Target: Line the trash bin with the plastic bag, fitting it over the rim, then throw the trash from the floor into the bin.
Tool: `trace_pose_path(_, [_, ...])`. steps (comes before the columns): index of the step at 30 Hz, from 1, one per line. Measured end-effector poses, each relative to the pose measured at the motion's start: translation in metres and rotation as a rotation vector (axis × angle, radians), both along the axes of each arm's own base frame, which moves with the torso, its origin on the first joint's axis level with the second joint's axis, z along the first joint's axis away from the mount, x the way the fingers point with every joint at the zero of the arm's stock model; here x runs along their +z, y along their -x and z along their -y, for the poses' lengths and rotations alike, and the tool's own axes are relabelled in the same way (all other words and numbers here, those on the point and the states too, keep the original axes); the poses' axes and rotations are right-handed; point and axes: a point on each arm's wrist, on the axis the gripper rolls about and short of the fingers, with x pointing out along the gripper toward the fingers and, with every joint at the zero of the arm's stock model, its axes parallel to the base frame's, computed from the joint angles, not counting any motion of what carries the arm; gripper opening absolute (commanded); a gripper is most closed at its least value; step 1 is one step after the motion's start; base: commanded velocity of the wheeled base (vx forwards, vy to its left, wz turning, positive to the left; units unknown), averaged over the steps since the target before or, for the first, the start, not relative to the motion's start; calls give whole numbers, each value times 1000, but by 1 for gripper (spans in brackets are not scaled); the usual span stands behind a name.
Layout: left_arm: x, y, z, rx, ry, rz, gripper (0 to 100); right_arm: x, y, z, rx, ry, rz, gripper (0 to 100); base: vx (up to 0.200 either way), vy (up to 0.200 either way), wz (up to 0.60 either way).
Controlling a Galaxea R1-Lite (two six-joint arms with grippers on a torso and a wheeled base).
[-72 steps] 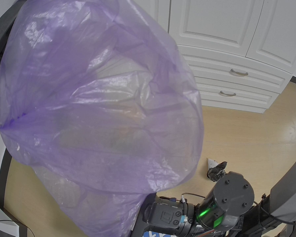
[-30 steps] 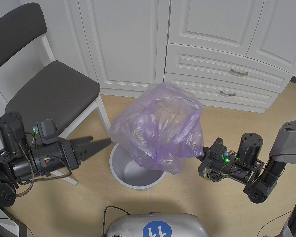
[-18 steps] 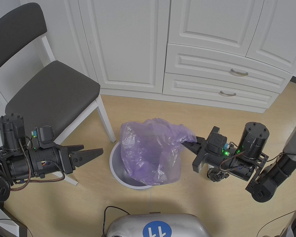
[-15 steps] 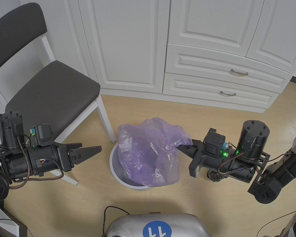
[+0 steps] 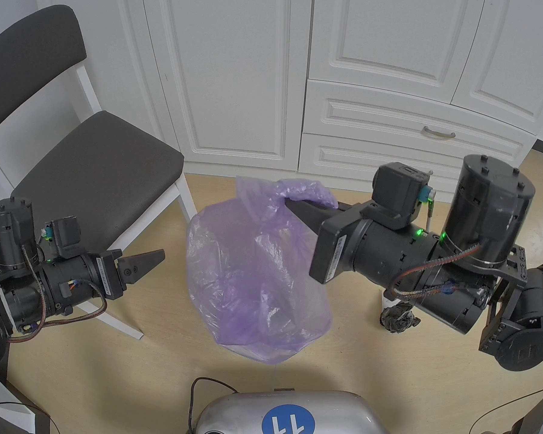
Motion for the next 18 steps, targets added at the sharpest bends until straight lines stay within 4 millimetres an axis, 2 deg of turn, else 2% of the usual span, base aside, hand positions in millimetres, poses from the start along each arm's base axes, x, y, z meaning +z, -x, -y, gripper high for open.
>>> trace_pose_path(5, [5, 9, -2, 3, 1, 4, 100, 10, -7, 0, -29, -15, 25, 0, 0, 0, 0])
trace_pose_path(12, [8, 24, -8, 17, 18, 23, 100, 25, -47, 14, -146, -21, 94, 0, 0, 0, 0])
trace_pose_path(18, [10, 35, -13, 36, 61, 23, 100, 32, -72, 15, -192, -31, 127, 0, 0, 0, 0])
